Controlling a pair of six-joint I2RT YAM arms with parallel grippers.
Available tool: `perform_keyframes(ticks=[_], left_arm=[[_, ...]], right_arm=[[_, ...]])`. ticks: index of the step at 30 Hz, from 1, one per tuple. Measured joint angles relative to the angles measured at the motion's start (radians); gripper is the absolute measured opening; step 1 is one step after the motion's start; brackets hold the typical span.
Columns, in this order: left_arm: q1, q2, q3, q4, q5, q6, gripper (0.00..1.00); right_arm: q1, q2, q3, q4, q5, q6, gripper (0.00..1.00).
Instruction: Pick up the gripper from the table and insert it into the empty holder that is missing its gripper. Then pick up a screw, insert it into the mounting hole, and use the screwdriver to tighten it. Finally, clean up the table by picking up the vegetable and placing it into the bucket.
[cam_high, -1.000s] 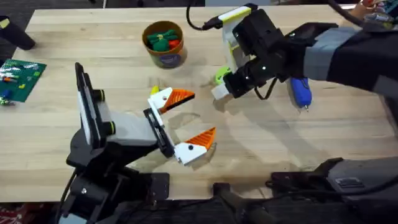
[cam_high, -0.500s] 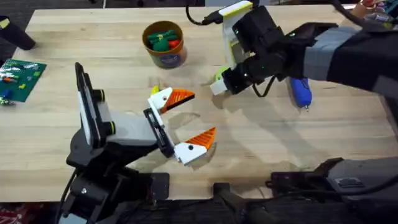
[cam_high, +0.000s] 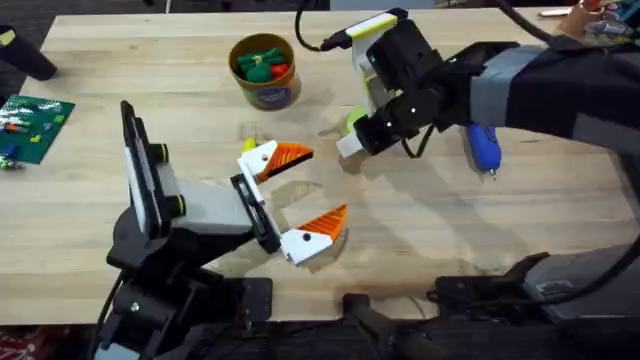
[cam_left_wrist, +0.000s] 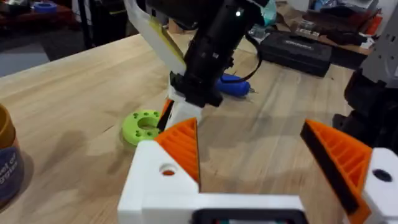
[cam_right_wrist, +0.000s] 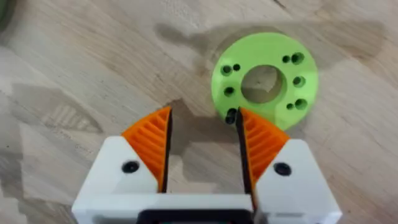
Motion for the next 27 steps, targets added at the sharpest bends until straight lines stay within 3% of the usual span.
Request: perform_keyframes(ticks=[5,15,27], left_arm=[[0.0,0.0,0.0,0.0,0.0,0.0,0.986],[0.0,0.0,0.0,0.0,0.0,0.0,0.986],[0.0,0.0,0.0,0.0,0.0,0.0,0.986]], right_arm=[[0.0,0.0,0.0,0.0,0.001,0.0,0.537],[-0.013,0.001,0.0,0.001,0.012,0.0,0.299],[-0.044,0.001,0.0,0.0,0.011,0.0,0.194]])
